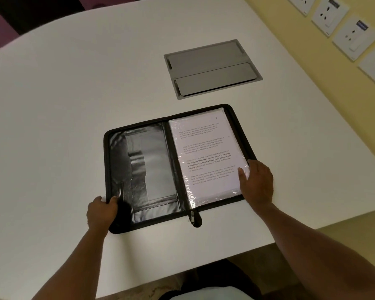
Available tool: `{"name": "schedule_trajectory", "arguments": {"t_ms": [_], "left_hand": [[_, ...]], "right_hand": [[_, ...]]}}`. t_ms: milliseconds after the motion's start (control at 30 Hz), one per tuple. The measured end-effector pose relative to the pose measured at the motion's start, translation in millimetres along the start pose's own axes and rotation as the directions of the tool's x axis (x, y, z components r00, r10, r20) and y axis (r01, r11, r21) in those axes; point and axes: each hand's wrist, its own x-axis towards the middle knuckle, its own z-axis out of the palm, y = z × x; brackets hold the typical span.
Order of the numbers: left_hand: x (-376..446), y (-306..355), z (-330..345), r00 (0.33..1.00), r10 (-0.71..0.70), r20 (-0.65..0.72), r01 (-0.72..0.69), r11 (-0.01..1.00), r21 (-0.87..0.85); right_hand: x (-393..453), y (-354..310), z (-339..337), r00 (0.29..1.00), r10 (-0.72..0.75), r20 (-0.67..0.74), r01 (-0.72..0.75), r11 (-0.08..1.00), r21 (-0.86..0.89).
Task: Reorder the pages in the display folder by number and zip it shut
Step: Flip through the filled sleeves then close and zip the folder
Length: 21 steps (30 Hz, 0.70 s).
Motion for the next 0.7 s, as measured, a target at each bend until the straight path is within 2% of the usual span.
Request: {"name": "schedule_trajectory", "arguments": {"t_ms": [100, 167, 233, 300, 467, 567, 700], "left_hand": [[-3, -4, -2, 0.997, -0.045, 0.063, 0.054, 0.988, -0.147], [-2, -7, -4, 0.994, -0.067, 0.088, 0.085, 0.971, -0.222], [-1, -7, -6, 0.991, -0.095, 0.092, 0.116, 0.959, -0.259], [-1, -4, -7, 0.988, -0.117, 0.099, 0.142, 0.945, -0.295], [0, 1, -8, 0.961, -0.212, 0.176, 0.266, 0.881, -0.392], [4, -3, -11, 0.949, -0.245, 0.196, 0.310, 0.832, -0.460], [8, -9, -22, 0.956, -0.224, 0.187, 0.290, 0.793, -0.536]], "right_hand": [[-6, -13, 6, 0.999, -0.002, 0.041, 0.004, 0.999, -0.049], [-2, -16, 8, 0.989, 0.140, 0.051, -0.133, 0.984, -0.119], [6, -16, 5, 0.936, 0.336, 0.106, -0.325, 0.939, -0.110], [12, -11, 2, 0.894, 0.414, 0.169, -0.405, 0.910, -0.086], [17, 1, -4, 0.896, 0.356, 0.265, -0.335, 0.934, -0.120], [26, 7, -5, 0.863, 0.402, 0.305, -0.397, 0.914, -0.083], [36, 8, -8, 0.830, 0.444, 0.339, -0.478, 0.878, 0.019]]}}
